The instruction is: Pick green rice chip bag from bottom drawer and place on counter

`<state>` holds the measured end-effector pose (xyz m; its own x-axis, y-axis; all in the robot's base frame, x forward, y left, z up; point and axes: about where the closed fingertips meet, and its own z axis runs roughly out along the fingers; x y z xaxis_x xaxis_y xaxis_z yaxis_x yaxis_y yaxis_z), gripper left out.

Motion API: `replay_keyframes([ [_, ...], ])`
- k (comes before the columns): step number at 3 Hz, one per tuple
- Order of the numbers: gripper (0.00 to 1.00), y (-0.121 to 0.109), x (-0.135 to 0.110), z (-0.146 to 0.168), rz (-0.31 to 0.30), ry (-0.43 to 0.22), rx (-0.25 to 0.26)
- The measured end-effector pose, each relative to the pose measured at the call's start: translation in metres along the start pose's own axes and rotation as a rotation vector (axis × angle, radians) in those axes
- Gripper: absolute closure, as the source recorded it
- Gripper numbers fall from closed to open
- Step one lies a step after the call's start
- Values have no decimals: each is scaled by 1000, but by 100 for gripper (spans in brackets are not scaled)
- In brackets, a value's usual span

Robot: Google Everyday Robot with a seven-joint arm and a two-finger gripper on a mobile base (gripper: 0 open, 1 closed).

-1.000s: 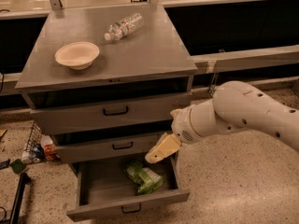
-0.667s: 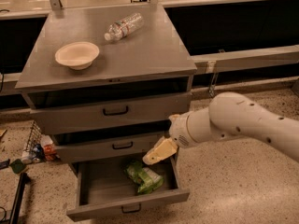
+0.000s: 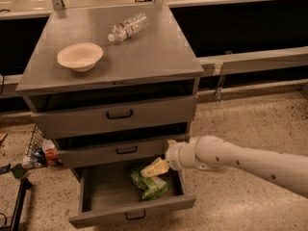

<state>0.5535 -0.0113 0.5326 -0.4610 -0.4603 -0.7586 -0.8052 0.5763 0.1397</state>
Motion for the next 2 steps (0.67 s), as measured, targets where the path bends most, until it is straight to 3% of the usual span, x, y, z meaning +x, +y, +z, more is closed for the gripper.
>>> replay_keyframes([
  [1,0,-35,46,59,15,-39,10],
  [2,0,-55,74,92,39,-58,-15],
])
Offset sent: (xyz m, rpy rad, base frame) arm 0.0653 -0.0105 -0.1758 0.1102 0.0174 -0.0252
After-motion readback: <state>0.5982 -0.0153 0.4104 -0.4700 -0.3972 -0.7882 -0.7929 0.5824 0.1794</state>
